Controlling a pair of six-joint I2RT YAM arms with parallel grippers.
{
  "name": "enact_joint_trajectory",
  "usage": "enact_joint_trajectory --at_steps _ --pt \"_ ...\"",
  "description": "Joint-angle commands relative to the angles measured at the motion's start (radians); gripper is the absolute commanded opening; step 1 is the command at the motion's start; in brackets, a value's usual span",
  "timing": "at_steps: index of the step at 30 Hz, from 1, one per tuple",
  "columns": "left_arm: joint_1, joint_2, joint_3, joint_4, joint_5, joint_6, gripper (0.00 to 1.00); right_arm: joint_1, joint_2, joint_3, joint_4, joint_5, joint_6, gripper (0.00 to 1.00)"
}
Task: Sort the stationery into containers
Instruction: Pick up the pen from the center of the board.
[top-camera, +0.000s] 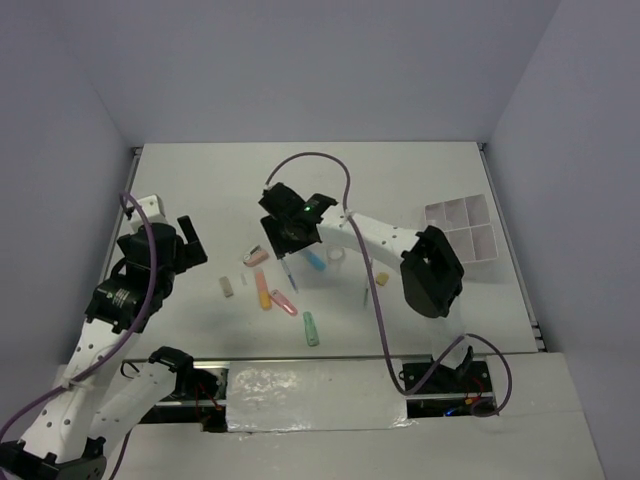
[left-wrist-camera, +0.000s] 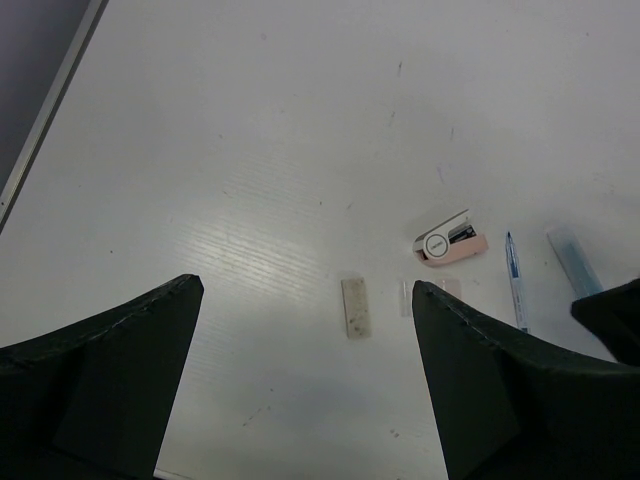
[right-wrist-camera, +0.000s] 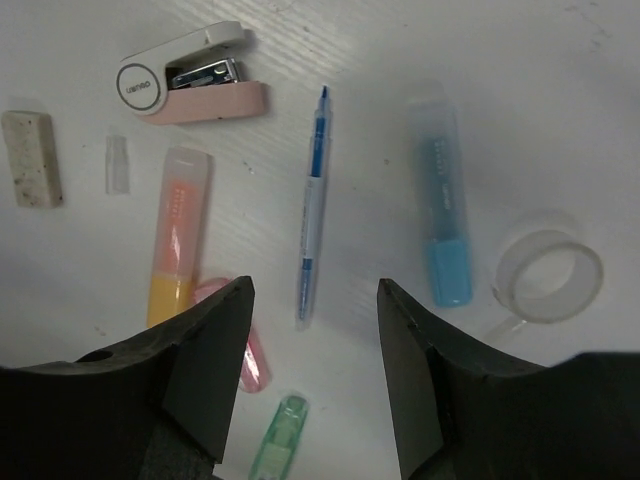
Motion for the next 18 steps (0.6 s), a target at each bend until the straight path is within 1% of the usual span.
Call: enact_joint_trajectory --at_steps 1,5,6,12,18 --pt "0.004 -0.022 0.028 0.032 0.014 0.002 0.99 0.033 0.069 0.073 -0.042 0.026 0.009 0.60" --pt "0.004 -0.028 0.026 0.034 0.025 0.005 0.99 0.051 0.137 0.114 -0.065 0.044 0.010 0.57" --pt "0.004 -0.028 0.026 0.035 0.027 0.005 0.99 0.056 0.154 0.119 -0.065 0.046 0.010 0.53" --pt "0.004 -0.034 0.025 0.039 0.042 0.011 0.99 0.059 0.204 0.105 -0.062 0.055 0.018 0.49" --pt "0.004 -0.034 0.023 0.042 0.051 0.013 0.99 0.056 0.249 0.120 -0.042 0.029 0.007 0.47"
